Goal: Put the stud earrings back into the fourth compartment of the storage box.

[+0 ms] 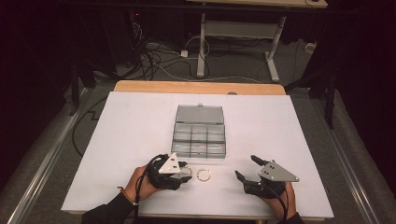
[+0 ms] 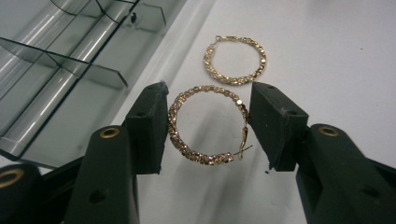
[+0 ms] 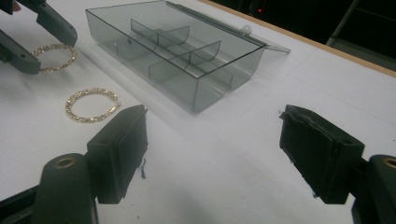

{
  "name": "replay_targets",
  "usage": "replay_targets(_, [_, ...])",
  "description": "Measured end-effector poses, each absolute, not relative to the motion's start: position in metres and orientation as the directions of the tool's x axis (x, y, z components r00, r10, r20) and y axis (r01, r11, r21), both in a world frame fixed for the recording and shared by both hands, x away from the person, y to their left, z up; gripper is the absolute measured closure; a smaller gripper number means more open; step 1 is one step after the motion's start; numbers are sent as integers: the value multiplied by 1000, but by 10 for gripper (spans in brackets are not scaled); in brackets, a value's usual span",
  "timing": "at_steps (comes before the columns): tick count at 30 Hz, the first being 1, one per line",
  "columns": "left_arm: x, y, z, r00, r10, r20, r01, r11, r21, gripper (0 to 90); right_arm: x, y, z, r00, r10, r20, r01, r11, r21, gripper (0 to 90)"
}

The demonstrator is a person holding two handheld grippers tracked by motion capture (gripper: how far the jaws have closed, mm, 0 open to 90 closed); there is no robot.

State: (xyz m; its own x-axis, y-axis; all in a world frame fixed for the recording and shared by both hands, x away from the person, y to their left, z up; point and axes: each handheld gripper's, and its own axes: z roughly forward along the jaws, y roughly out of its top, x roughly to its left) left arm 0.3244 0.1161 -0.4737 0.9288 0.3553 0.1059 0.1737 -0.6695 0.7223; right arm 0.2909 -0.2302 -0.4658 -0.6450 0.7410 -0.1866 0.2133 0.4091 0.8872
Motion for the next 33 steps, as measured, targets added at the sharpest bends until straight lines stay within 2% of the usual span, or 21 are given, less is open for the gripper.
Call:
replay_targets(20, [324, 125, -450, 908, 391, 151, 131, -607, 783, 468, 288, -234, -467, -644, 735, -210, 196, 424, 884, 238])
replay_targets(33, [342, 140, -433, 870, 476, 129, 156, -513, 844, 468, 289, -230, -467, -647, 730, -221, 187, 433, 882, 243])
